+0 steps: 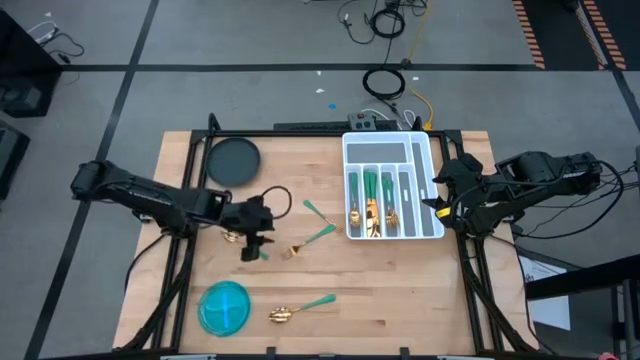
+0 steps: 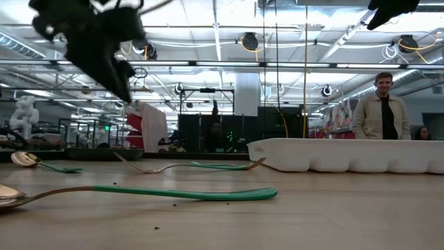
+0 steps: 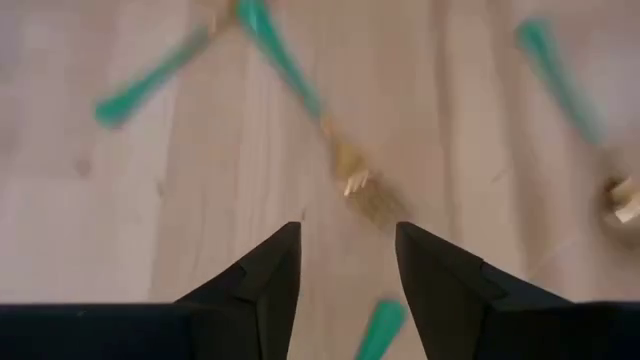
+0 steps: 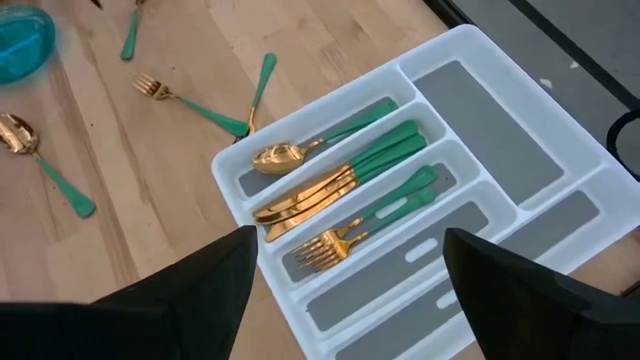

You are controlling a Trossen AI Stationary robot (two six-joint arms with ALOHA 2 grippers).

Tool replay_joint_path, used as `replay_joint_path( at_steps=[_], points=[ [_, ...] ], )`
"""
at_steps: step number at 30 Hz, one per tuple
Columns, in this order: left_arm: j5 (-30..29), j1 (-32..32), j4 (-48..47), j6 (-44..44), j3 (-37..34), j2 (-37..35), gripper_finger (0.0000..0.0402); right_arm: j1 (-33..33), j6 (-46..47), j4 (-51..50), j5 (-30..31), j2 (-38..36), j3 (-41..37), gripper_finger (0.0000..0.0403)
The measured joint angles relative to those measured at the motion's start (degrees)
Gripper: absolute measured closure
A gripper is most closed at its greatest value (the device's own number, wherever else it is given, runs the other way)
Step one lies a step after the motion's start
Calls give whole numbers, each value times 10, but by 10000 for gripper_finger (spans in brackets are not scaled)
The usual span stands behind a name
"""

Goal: Sort silverware
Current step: Put the top green spoon into the left slot of the white silverware tray

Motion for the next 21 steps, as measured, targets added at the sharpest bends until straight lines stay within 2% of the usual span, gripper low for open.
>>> replay_joint_path(
  at_steps=[6, 9, 21],
  points=[
    [3, -25, -60, -34, -69, 16, 231, 0, 10, 0, 0, 0, 0, 90],
    [11, -38, -94, -20, -77, 12, 231, 0, 11, 1, -1, 0, 0, 90],
    [0, -63, -93, -27, -90, 19, 231, 0, 12, 1, -1, 1, 0, 90]
  ],
)
